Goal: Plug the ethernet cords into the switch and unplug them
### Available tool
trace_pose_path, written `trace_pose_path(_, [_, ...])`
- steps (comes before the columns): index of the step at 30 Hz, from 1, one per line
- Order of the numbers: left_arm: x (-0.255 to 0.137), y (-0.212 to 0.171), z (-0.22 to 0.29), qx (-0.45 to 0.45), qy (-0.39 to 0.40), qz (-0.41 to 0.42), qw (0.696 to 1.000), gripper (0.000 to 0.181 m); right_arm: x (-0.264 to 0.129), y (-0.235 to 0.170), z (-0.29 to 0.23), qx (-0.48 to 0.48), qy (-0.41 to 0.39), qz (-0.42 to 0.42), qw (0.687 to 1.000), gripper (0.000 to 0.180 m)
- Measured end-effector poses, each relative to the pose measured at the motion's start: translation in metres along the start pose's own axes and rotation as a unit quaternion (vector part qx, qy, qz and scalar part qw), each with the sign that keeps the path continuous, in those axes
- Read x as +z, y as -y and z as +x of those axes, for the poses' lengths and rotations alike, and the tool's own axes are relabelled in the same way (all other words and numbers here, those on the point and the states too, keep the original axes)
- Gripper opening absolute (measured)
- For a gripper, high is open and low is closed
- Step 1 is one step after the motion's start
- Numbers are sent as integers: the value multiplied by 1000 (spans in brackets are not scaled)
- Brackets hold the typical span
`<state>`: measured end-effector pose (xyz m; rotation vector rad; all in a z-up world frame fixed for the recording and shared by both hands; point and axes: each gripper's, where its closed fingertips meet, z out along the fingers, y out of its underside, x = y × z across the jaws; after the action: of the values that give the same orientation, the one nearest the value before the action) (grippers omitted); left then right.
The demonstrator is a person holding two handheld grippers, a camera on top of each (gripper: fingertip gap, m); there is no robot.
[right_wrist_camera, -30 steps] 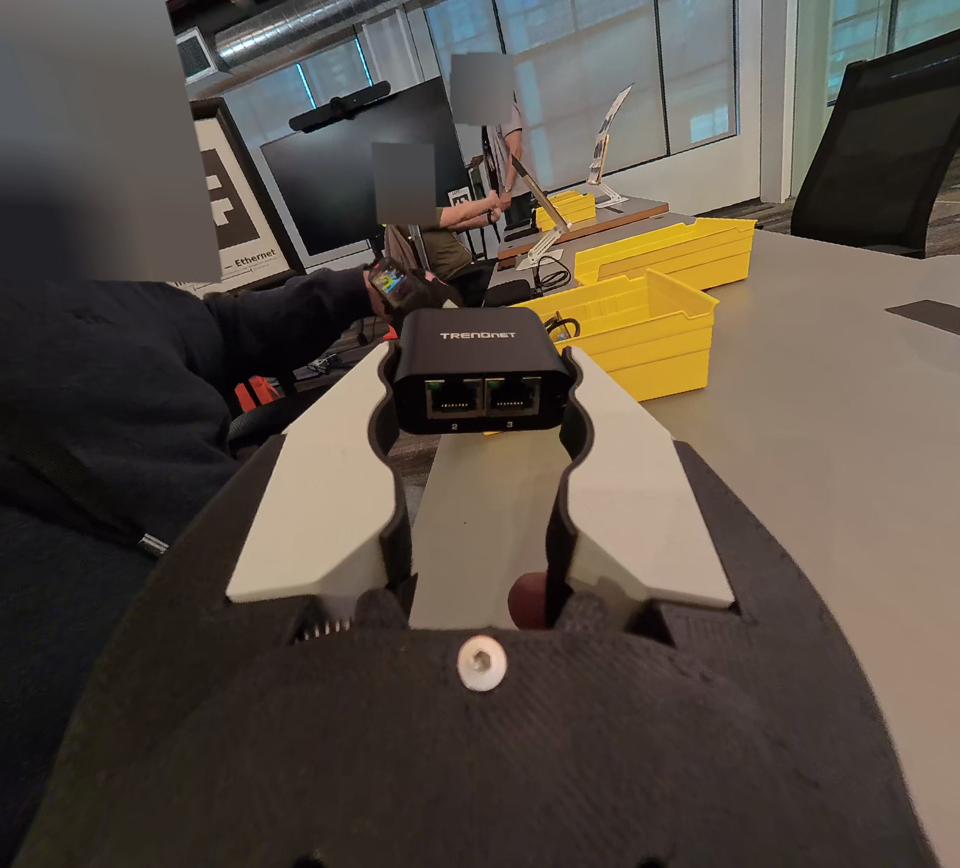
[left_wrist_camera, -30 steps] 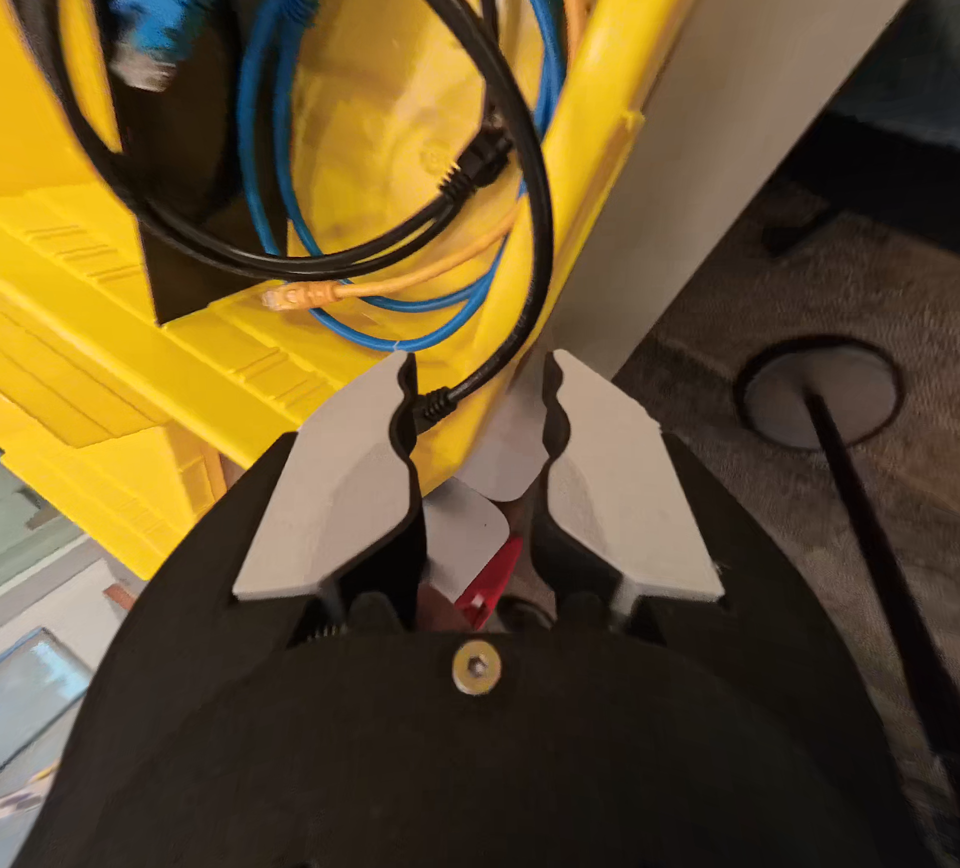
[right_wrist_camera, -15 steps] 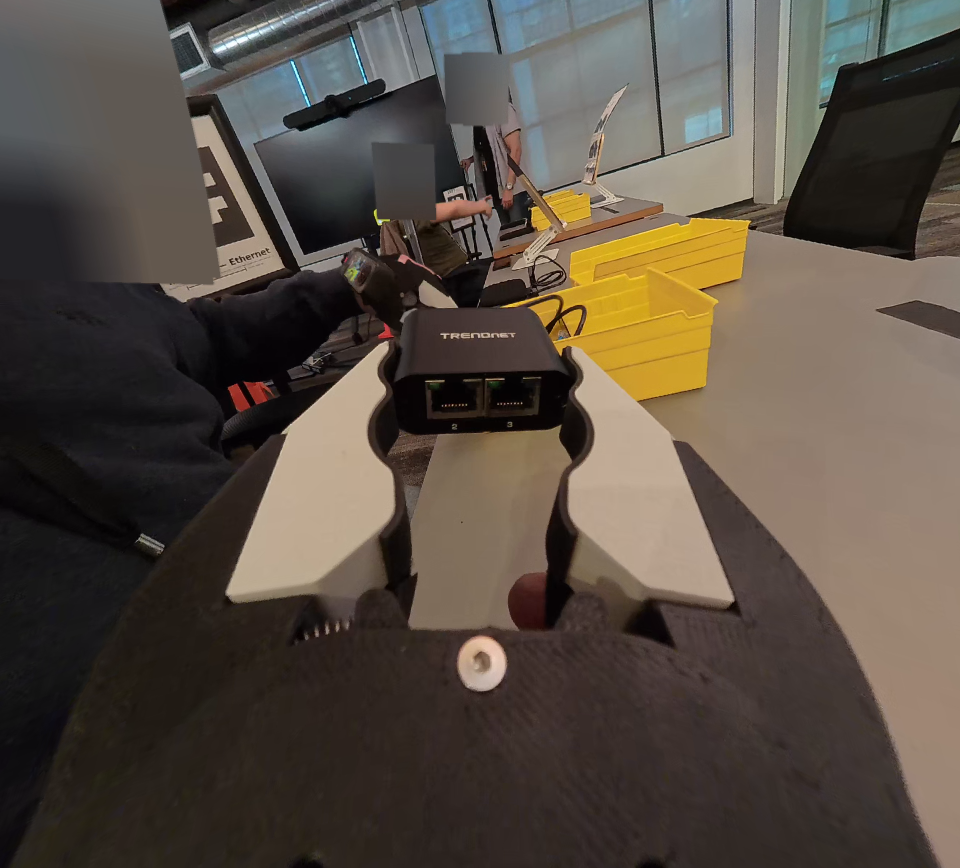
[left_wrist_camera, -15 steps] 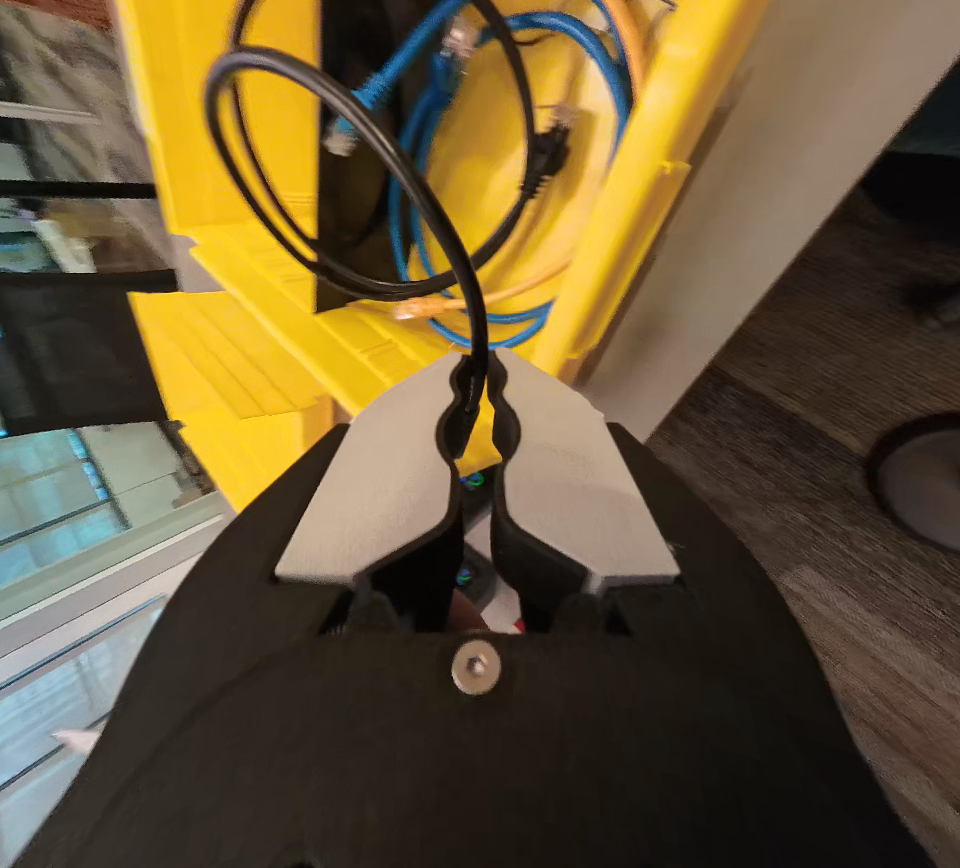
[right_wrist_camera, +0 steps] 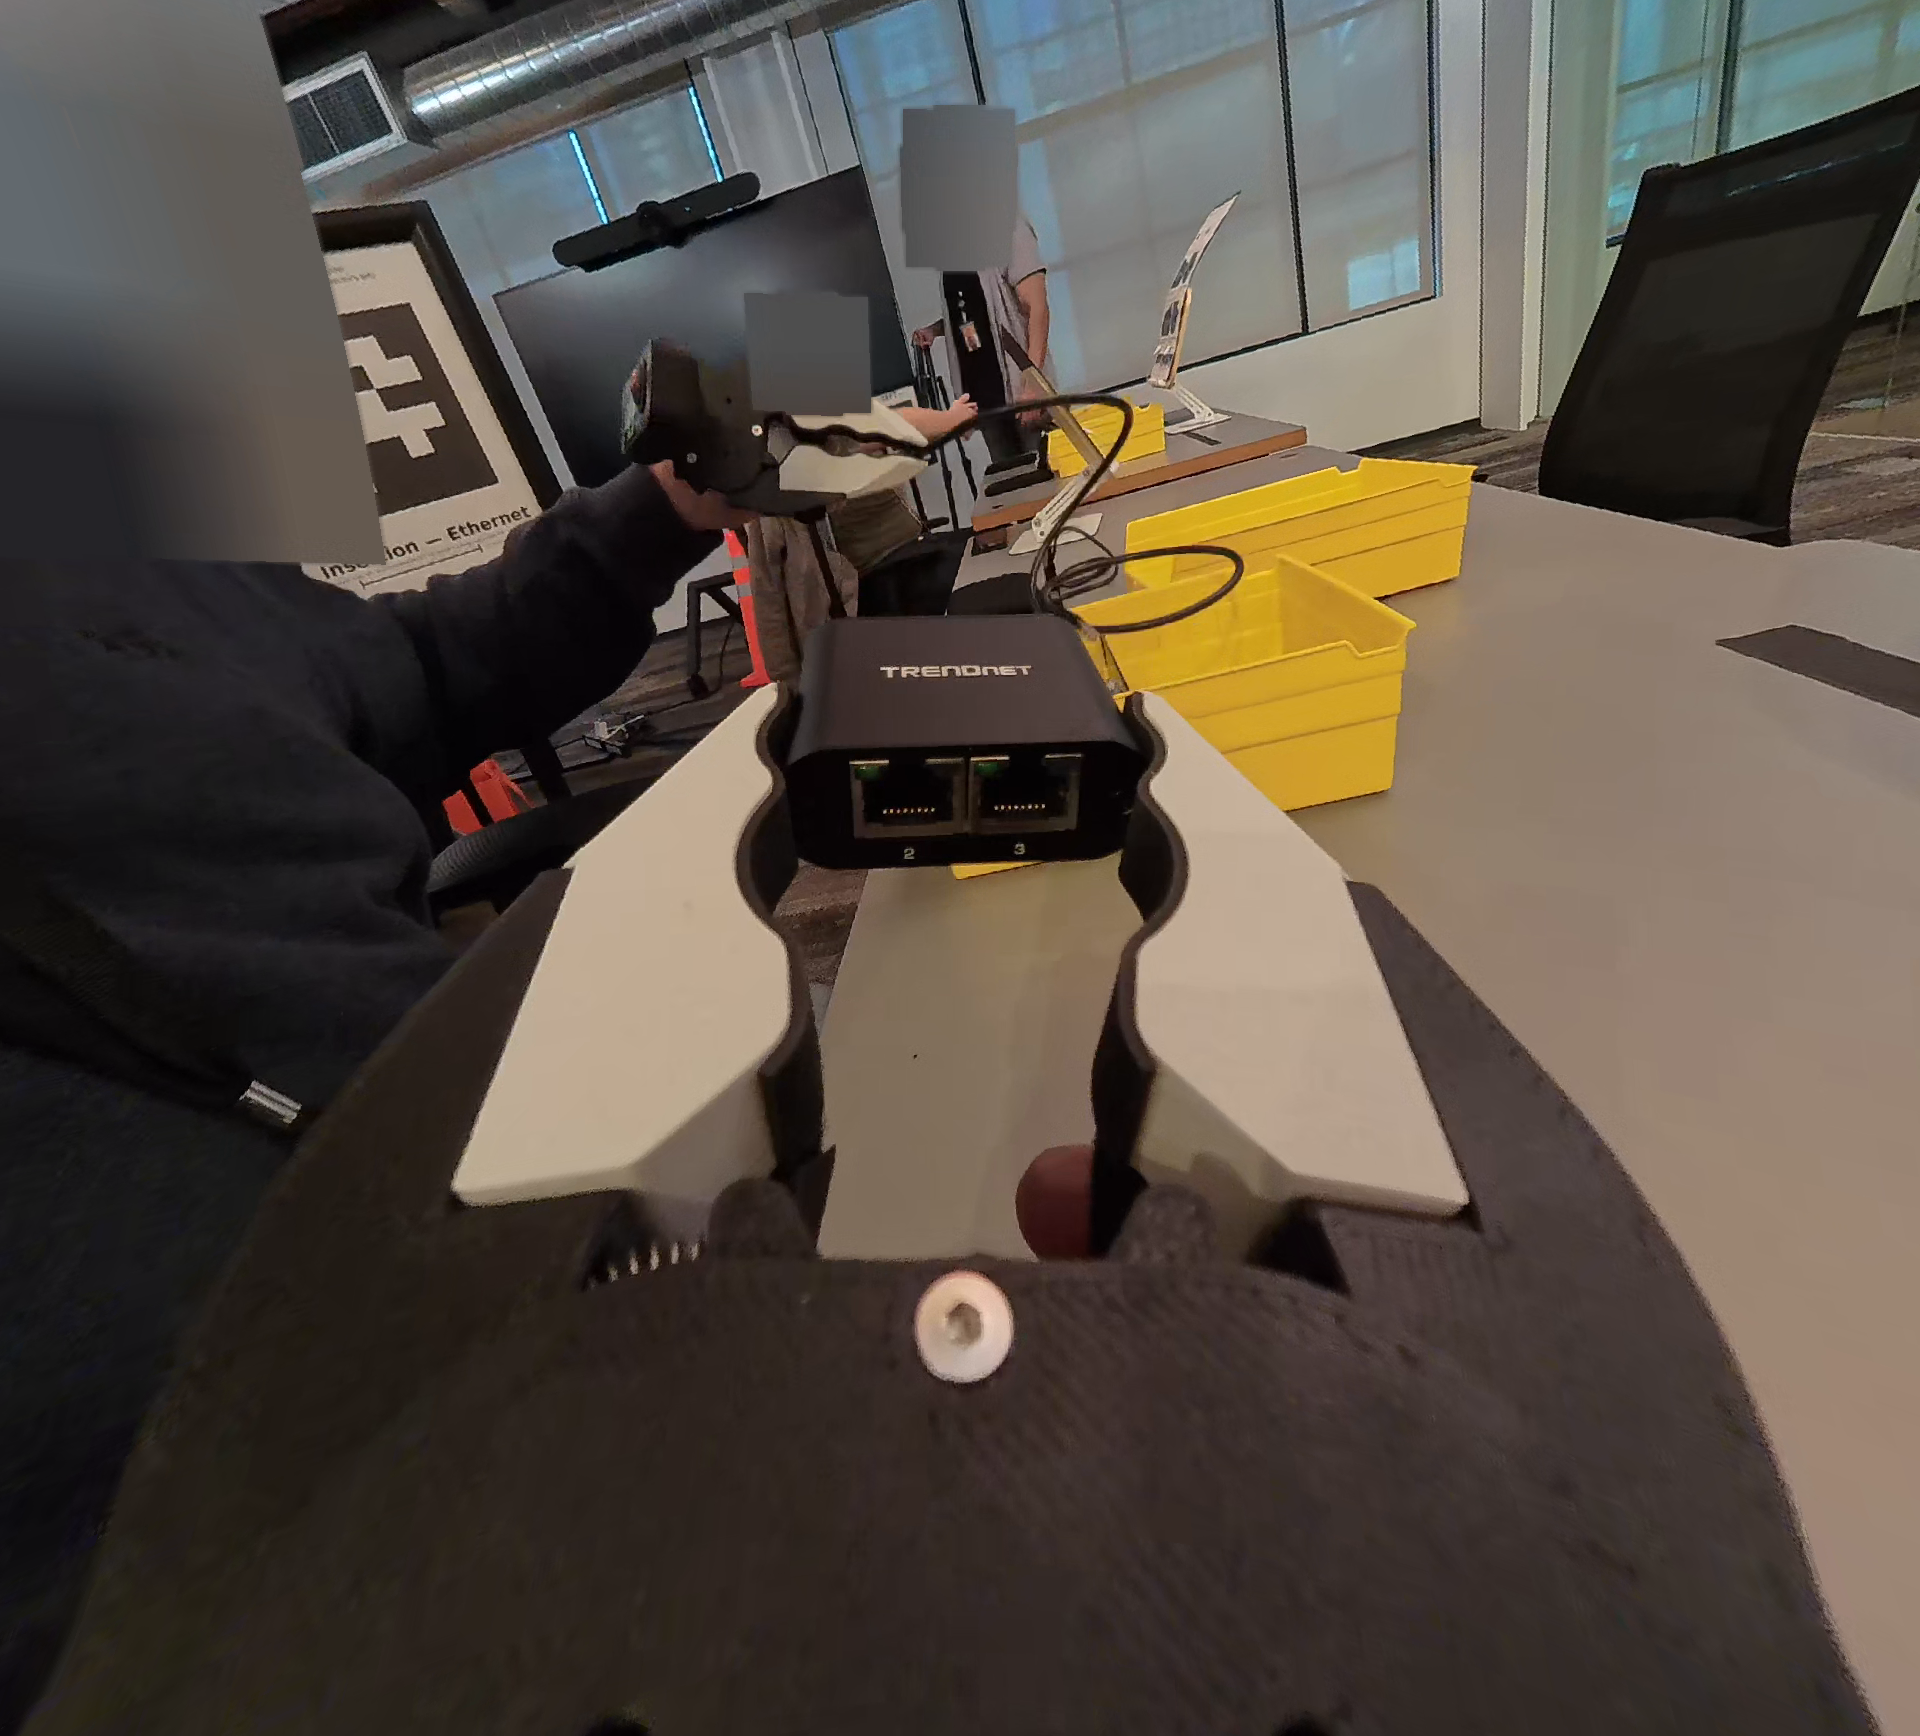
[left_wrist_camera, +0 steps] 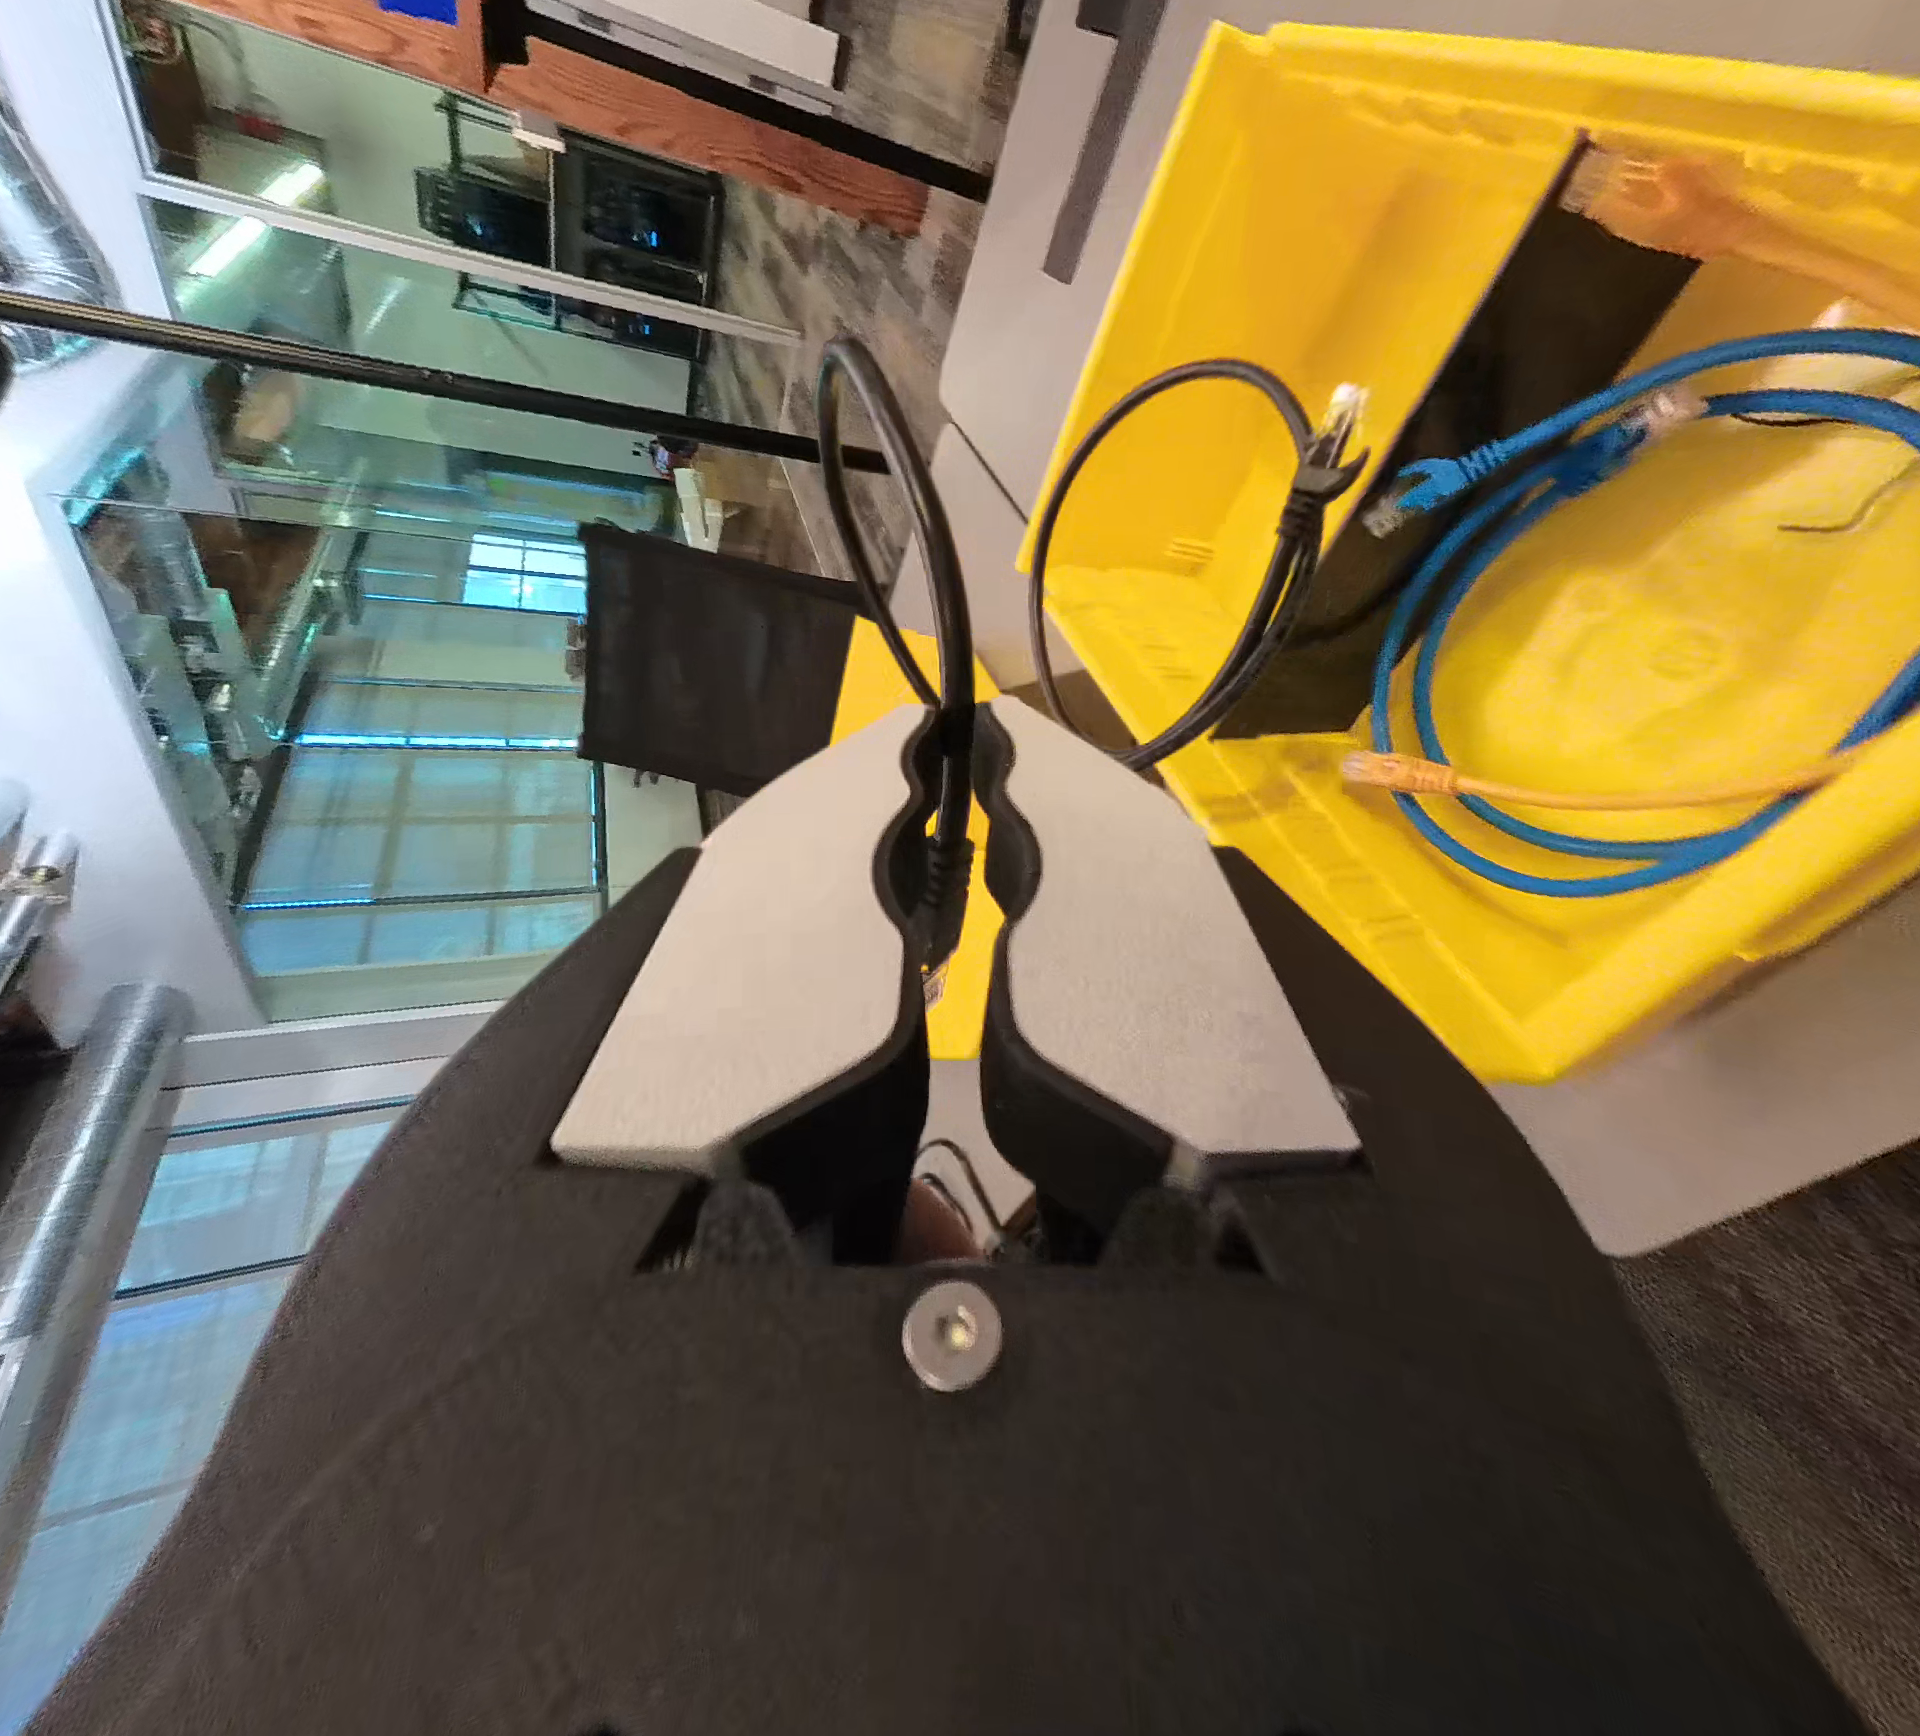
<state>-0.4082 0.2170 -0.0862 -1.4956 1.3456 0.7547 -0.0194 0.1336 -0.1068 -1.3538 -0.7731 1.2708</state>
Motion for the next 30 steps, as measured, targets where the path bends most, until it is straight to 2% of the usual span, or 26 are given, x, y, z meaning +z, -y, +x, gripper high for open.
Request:
trace_pose_path(4, [-3,36,-25,-5,22,46,999,5,-3,2,1,-2,-6,3,1000,61])
trace_pose_path(10, [-2,128,-38,0,18,134,991,5,-10,7,3,-9,-22,9,1000,61])
trace_pose_path(14, [12,190,-12,1,-17,167,986,5,-20,14,2,-15,-38,20,999,61])
trace_pose_path(16, [22,221,17,-15,-56,191,980,5,-27,16,2,-18,-48,24,998,61])
trace_pose_path(19, [39,250,72,22,-86,198,976,5,-37,17,1,-22,-62,29,997,61])
trace_pose_path(23, [61,269,158,62,-130,208,968,5,-50,18,1,-24,-78,36,996,61])
trace_pose_path(27, [85,255,224,90,-135,167,973,5,-55,18,1,-23,-81,40,996,61])
trace_pose_path(28, [86,250,231,84,-140,159,974,9,-54,18,1,-23,-80,40,996,61])
trace_pose_path(30, [83,242,239,36,-180,137,973,32,-53,17,0,-26,-78,36,996,61])
